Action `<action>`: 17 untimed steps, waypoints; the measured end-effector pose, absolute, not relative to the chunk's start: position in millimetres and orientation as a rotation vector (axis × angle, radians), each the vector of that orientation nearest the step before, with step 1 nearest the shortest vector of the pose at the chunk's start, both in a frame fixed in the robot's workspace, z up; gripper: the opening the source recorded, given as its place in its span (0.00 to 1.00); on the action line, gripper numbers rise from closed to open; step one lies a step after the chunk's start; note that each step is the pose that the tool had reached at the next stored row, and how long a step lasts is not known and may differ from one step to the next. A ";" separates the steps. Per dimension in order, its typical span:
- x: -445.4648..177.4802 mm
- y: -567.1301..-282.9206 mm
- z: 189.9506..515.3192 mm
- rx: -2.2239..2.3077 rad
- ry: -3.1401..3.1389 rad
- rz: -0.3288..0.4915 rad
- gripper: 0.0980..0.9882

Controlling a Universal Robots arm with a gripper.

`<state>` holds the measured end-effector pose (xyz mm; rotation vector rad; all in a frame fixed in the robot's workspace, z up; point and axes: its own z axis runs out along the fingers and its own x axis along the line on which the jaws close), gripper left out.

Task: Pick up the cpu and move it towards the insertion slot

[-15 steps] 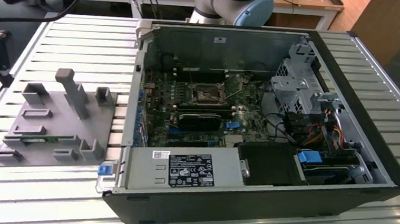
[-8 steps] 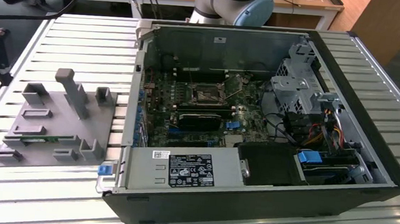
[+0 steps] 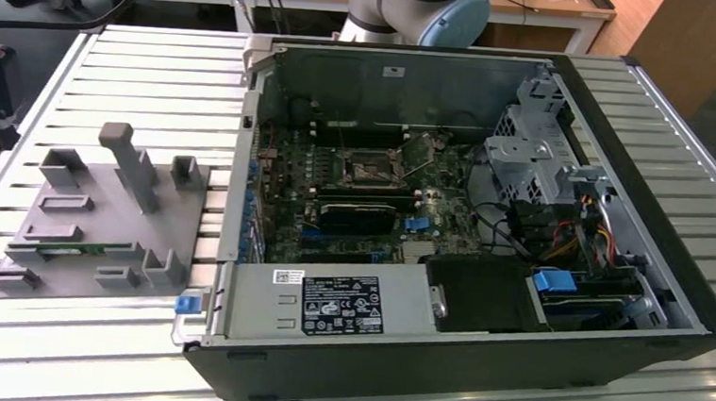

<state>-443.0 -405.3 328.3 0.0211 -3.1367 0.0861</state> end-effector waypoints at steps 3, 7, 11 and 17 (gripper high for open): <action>-443.0 -405.2 330.4 0.021 -3.137 0.086 0.50; -443.0 -405.2 332.9 0.021 -3.137 0.086 0.50; -443.0 -405.3 336.2 0.021 -3.137 0.086 0.50; -443.0 -405.3 341.6 0.021 -3.137 0.086 0.50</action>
